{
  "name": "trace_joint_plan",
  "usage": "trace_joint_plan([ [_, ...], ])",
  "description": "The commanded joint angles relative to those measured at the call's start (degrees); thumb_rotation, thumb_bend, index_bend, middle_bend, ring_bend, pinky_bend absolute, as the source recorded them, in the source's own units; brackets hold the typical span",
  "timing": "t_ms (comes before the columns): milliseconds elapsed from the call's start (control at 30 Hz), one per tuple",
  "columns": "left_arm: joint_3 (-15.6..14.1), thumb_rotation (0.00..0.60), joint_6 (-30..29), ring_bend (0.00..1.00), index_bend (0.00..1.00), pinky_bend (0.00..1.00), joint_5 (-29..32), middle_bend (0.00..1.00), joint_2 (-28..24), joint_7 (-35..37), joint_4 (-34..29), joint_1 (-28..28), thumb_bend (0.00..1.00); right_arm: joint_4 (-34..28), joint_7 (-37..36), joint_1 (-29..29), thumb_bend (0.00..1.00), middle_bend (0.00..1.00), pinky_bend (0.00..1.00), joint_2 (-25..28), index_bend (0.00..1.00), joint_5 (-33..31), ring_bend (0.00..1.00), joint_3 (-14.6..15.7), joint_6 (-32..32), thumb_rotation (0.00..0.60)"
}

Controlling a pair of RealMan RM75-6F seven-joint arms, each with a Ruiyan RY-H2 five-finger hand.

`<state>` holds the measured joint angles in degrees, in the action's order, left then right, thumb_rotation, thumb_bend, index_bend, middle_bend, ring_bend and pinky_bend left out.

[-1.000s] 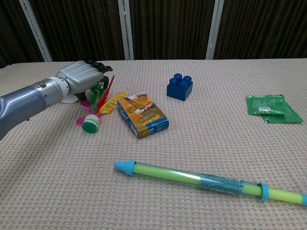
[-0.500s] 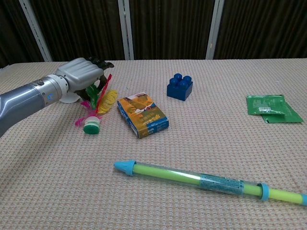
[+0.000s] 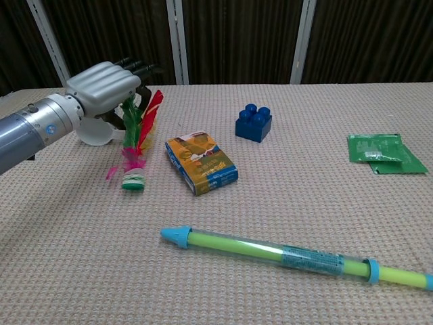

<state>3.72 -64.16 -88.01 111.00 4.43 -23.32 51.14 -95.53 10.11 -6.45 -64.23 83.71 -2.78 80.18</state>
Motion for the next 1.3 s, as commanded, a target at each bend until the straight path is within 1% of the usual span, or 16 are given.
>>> trace_joint_plan([
  [33, -1.69, 0.600, -7.45, 0.00, 0.65, 0.00, -2.88, 0.00, -6.34, 0.19, -11.62, -2.45, 0.48, -0.27, 0.38, 0.12, 0.11, 0.00, 0.00, -0.07, 0.00, 0.33, 0.00, 0.24, 0.24, 0.600],
  [200, -2.73, 0.600, -9.28, 0.00, 0.60, 0.00, -4.75, 0.00, -12.98, -4.09, -26.98, -3.32, 0.46, -0.51, 0.44, 0.44, 0.11, 0.00, 0.00, -0.06, 0.00, 0.73, 0.00, 0.37, 0.95, 0.600],
  [300, -3.42, 0.600, -9.62, 0.00, 0.58, 0.00, -5.79, 0.00, -15.87, -6.23, -34.35, -3.84, 0.45, -0.53, 0.11, 0.61, 0.11, 0.00, 0.00, 0.13, 0.00, 0.60, 0.00, 0.18, 1.35, 0.600],
  [400, -4.10, 0.600, -10.45, 0.00, 0.57, 0.00, -6.85, 0.00, -17.99, -7.41, -39.38, -4.68, 0.44, -0.44, -0.11, 0.71, 0.11, 0.00, 0.00, 0.29, 0.00, 0.32, 0.00, -0.01, 1.53, 0.600],
  [467, -4.55, 0.600, -11.27, 0.00, 0.57, 0.00, -7.55, 0.00, -19.14, -7.69, -41.57, -5.37, 0.44, -0.26, -0.12, 0.78, 0.11, 0.00, 0.00, 0.26, 0.00, 0.23, 0.00, 0.00, 1.57, 0.600],
  [633, -5.64, 0.600, -13.67, 0.00, 0.57, 0.00, -9.28, 0.00, -22.15, -7.43, -45.69, -7.42, 0.44, -0.12, -0.02, 0.77, 0.11, 0.00, 0.00, 0.24, 0.00, -0.01, 0.00, -0.06, 1.42, 0.600],
  [733, -6.22, 0.600, -15.11, 0.00, 0.55, 0.00, -9.98, 0.00, -23.92, -7.19, -47.17, -8.86, 0.42, -0.15, 0.32, 0.67, 0.11, 0.00, 0.00, 0.11, 0.00, -0.14, 0.00, -0.03, 1.15, 0.600],
  [767, -6.35, 0.600, -15.49, 0.00, 0.52, 0.00, -10.21, 0.00, -24.41, -7.14, -47.56, -9.23, 0.42, -0.16, 0.48, 0.64, 0.11, 0.00, 0.00, 0.04, 0.00, -0.14, 0.00, 0.01, 1.06, 0.600],
  [800, -6.51, 0.600, -16.25, 0.00, 0.46, 0.00, -10.60, 0.00, -25.11, -6.95, -48.09, -9.78, 0.41, -0.17, 0.72, 0.60, 0.11, 0.00, 0.00, -0.09, 0.00, -0.17, 0.00, 0.06, 0.94, 0.600],
  [867, -6.61, 0.600, -17.99, 0.00, 0.23, 0.00, -11.30, 0.00, -26.18, -6.02, -49.20, -10.70, 0.35, -0.17, 1.12, 0.55, 0.11, 0.00, 0.00, -0.29, 0.00, -0.21, 0.00, 0.11, 0.80, 0.600],
  [933, -6.71, 0.600, -19.76, 0.00, 0.07, 0.00, -11.83, 0.00, -27.31, -4.78, -50.31, -11.74, 0.29, -0.19, 1.51, 0.47, 0.11, 0.00, 0.00, -0.44, 0.00, -0.28, 0.00, 0.08, 0.71, 0.600],
  [967, -6.76, 0.600, -20.83, 0.00, 0.03, 0.00, -11.95, 0.00, -28.06, -4.10, -51.04, -12.45, 0.27, -0.23, 1.62, 0.42, 0.11, 0.00, 0.00, -0.48, 0.00, -0.32, 0.00, 0.03, 0.68, 0.600],
  [1000, -6.99, 0.600, -22.37, 0.00, 0.01, 0.00, -11.70, 0.00, -29.47, -3.31, -52.36, -13.86, 0.25, -0.25, 1.73, 0.36, 0.11, 0.00, 0.00, -0.49, 0.00, -0.44, 0.00, -0.06, 0.65, 0.600],
  [1067, -8.14, 0.600, -23.71, 0.00, 0.00, 0.00, -10.37, 0.00, -32.92, -3.71, -55.75, -16.74, 0.23, -0.14, 1.82, 0.32, 0.11, 0.00, 0.00, -0.56, 0.00, -0.72, 0.00, -0.16, 0.53, 0.600],
  [1200, -11.46, 0.600, -25.63, 0.00, 0.00, 0.00, -5.18, 0.00, -41.50, -9.39, -64.40, -24.52, 0.23, 0.12, 1.94, 0.13, 0.11, 0.00, 0.00, -0.72, 0.00, -0.85, 0.00, 0.04, -0.12, 0.600],
  [1300, -12.98, 0.600, -26.85, 0.00, 0.00, 0.00, 0.05, 0.00, -44.90, -15.77, -68.62, -29.91, 0.22, -0.05, 1.74, 0.08, 0.11, 0.00, 0.00, -0.60, 0.00, -0.76, 0.00, 0.10, -0.22, 0.600],
])
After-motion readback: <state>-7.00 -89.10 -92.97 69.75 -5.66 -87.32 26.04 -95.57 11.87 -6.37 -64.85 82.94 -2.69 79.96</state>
